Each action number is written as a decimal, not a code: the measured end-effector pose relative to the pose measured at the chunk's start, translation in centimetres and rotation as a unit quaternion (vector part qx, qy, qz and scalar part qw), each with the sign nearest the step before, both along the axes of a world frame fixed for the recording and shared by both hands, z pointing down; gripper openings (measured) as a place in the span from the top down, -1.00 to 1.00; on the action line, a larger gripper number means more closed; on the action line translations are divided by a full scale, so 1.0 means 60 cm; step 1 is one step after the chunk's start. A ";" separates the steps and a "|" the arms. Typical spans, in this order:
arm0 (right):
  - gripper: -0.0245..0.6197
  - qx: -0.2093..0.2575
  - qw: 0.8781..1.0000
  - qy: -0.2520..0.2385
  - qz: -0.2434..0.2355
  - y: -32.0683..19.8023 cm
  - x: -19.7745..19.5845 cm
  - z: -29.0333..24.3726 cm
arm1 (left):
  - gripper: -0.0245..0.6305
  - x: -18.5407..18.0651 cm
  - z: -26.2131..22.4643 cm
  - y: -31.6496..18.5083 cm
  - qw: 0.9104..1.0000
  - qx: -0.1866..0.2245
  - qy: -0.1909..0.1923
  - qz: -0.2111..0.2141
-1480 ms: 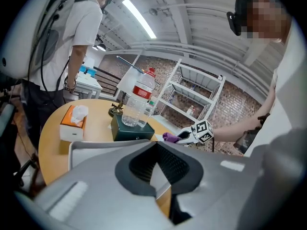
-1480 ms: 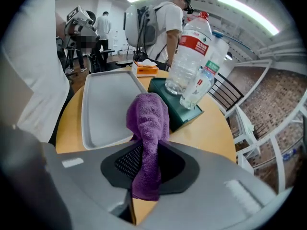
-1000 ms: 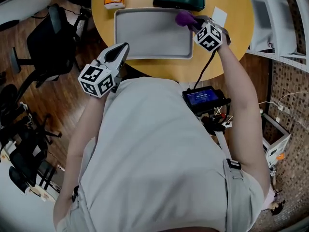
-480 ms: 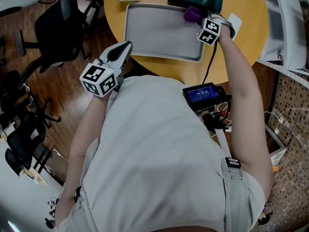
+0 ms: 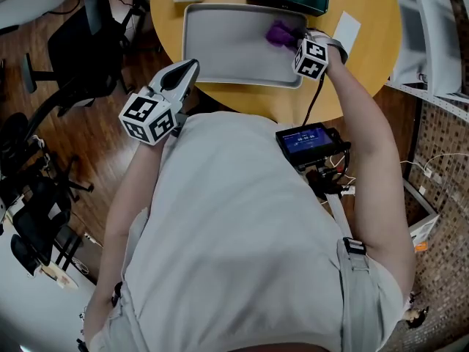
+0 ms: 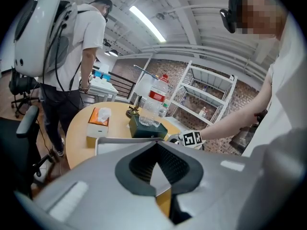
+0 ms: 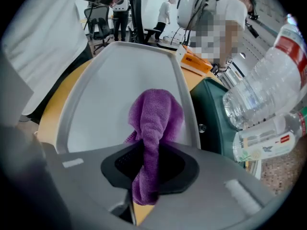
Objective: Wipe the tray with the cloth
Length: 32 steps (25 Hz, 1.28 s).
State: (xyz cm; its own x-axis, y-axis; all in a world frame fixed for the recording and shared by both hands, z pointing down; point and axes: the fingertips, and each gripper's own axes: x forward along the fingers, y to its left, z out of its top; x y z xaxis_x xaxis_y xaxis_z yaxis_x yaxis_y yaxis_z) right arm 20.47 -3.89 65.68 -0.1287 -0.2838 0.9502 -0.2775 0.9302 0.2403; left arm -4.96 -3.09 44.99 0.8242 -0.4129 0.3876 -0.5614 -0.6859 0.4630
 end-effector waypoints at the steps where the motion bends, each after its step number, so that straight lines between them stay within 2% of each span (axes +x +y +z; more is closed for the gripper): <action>1: 0.70 -0.004 1.000 -0.006 -0.006 0.016 -0.009 0.003 | 0.93 0.001 0.002 0.000 1.000 0.000 0.001 0.002; 7: 0.70 -0.020 0.999 -0.045 -0.021 0.110 -0.052 0.022 | 0.93 0.015 0.018 -0.004 1.000 -0.005 0.006 0.022; 13: 0.70 -0.042 0.996 -0.061 -0.041 0.177 -0.078 0.031 | 0.93 0.021 0.024 -0.005 1.000 -0.006 0.009 0.029; 23: 0.70 -0.057 0.994 -0.054 -0.074 0.185 -0.089 0.029 | 0.93 0.011 0.024 -0.001 1.000 -0.007 0.008 0.018; 29: 0.70 -0.054 0.988 -0.068 -0.129 0.179 -0.148 0.017 | 0.93 0.001 0.017 0.007 1.000 -0.008 0.004 0.009; 32: 0.70 -0.067 0.984 -0.062 -0.156 0.178 -0.160 0.011 | 0.93 -0.007 0.012 0.009 1.000 -0.007 0.002 0.002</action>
